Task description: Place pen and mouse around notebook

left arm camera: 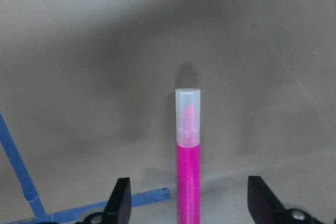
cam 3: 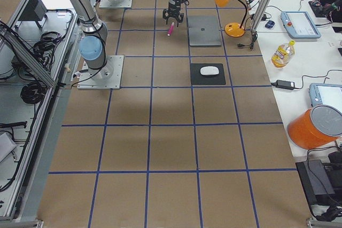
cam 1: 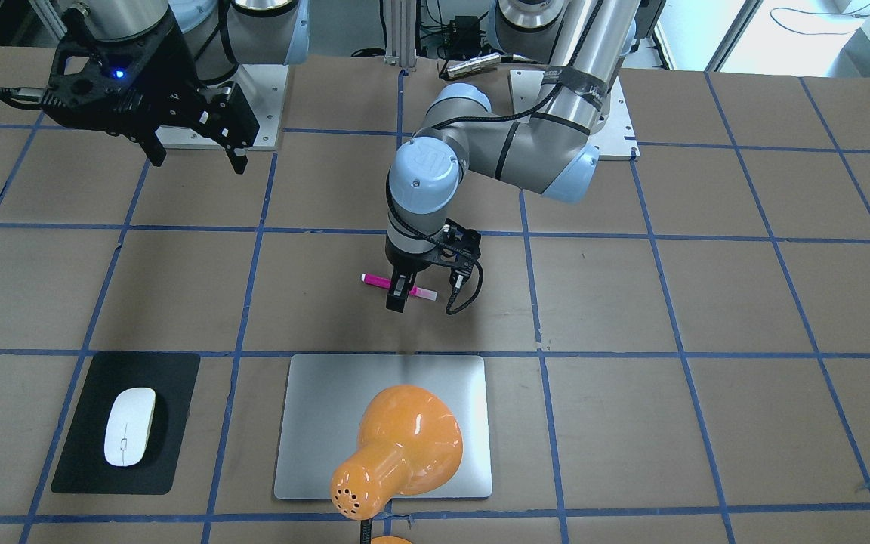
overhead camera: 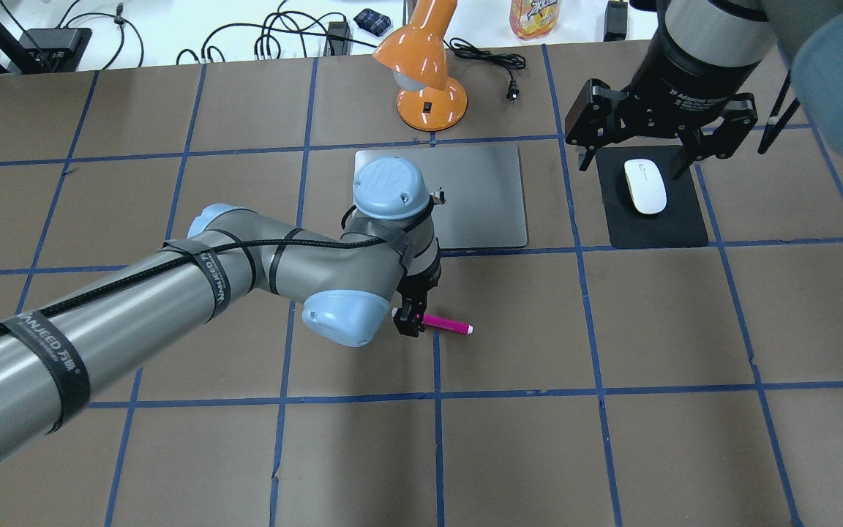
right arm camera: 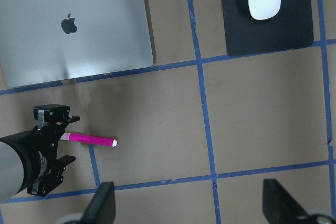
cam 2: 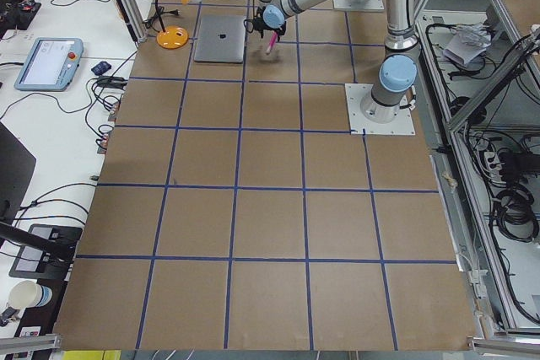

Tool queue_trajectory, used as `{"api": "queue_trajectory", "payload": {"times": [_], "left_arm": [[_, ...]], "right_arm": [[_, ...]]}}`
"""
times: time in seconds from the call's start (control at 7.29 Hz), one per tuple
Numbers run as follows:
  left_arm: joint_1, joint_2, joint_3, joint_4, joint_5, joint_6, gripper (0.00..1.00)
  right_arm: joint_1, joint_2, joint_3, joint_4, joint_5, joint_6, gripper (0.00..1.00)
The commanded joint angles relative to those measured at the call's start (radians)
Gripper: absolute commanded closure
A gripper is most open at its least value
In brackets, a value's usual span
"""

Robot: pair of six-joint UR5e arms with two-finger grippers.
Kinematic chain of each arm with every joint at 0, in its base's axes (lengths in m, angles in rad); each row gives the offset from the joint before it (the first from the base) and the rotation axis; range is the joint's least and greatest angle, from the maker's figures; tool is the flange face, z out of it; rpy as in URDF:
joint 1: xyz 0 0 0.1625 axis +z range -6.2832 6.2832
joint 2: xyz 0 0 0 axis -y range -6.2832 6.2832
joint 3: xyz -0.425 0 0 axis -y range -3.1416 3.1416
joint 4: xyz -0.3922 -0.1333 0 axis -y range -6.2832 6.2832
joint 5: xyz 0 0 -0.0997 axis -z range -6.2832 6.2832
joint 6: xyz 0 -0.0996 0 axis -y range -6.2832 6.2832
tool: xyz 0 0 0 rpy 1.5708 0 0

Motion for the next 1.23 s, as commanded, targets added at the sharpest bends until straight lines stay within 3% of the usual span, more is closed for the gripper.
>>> {"api": "queue_trajectory", "payload": {"times": [0.0, 0.27, 0.69, 0.82, 1.1], "left_arm": [[0.121, 0.097, 0.021, -0.08, -0.009, 0.343, 0.11], [0.261, 0.22, 0.056, -0.227, 0.002, 0.688, 0.04], [0.407, 0.344, 0.256, -0.67, 0.092, 1.312, 0.0], [0.421, 0.377, 0.272, -0.735, 0.123, 1.497, 0.0], [0.433, 0.435, 0.283, -0.75, 0.139, 1.801, 0.0]], "right_arm": [[0.0, 0.003, 0.0, 0.005, 0.001, 0.003, 0.0], [0.0, 0.009, -0.01, 0.004, 0.004, 0.003, 0.0], [0.0, 0.009, -0.01, 0.005, -0.003, 0.0, 0.0], [0.0, 0.009, -0.006, 0.005, 0.001, -0.001, 0.0], [0.0, 0.008, 0.0, 0.007, -0.005, 0.0, 0.0]]}}
